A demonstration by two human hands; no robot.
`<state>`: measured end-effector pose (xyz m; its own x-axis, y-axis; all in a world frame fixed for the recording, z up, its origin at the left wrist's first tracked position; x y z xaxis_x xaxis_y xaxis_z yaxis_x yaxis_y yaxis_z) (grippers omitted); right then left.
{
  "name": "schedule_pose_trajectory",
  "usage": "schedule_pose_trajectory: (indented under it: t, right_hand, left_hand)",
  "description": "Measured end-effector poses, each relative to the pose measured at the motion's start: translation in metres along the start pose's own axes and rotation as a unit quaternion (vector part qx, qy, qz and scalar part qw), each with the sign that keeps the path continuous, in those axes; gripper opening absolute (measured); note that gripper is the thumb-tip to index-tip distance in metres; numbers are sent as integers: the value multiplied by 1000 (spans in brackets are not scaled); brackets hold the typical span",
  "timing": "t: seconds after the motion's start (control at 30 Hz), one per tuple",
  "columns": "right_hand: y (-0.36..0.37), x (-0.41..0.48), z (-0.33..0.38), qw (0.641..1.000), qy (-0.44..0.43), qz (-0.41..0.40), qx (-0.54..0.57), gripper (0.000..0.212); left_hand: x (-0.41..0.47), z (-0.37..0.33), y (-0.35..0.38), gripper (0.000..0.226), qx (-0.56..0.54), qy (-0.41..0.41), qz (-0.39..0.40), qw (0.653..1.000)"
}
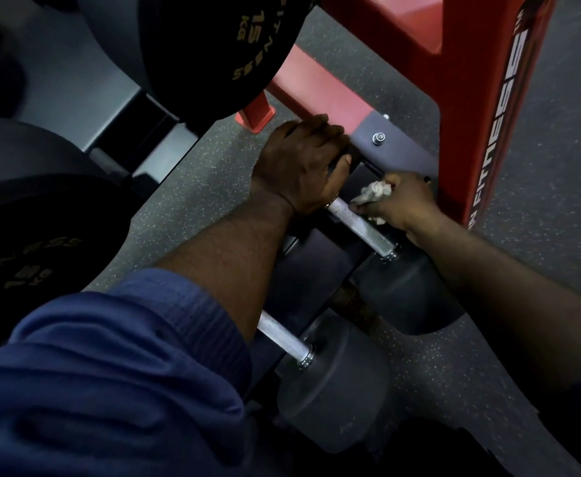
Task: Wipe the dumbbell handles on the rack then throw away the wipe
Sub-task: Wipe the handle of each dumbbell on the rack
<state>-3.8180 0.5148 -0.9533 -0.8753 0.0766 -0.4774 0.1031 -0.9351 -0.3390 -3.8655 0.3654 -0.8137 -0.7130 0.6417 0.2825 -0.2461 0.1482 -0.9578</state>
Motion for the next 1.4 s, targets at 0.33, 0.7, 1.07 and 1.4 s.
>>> schedule_pose_trajectory:
  t: [0.33, 0.7, 1.07, 1.4]
  right_hand:
    - [29, -1, -2, 987, -22, 156, -21, 47]
    - [38, -10, 3, 966, 26, 218, 134, 24]
    - [13, -2, -10, 982, 84, 101, 132, 38]
    - [1, -5, 52, 962, -130, -48, -233, 4]
  left_hand:
    - [2, 0, 3, 41, 6, 7, 21, 1000]
    - [1, 1, 6, 43, 2, 6, 26, 1000]
    - [1, 1, 4, 40, 2, 5, 16, 1000]
    - [1, 1, 7, 43, 1, 7, 33, 999]
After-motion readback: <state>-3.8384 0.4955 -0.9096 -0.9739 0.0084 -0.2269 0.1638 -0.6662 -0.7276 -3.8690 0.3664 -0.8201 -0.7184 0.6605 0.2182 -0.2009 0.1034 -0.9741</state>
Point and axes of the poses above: each hand's wrist, its own x-axis towards the middle knuckle, its own y-axis out of the palm, z = x × y, the point moved 10 cm from there along x, towards the middle knuckle, and after that the axes turned 8 degrees about z, right-handed, at the moved point
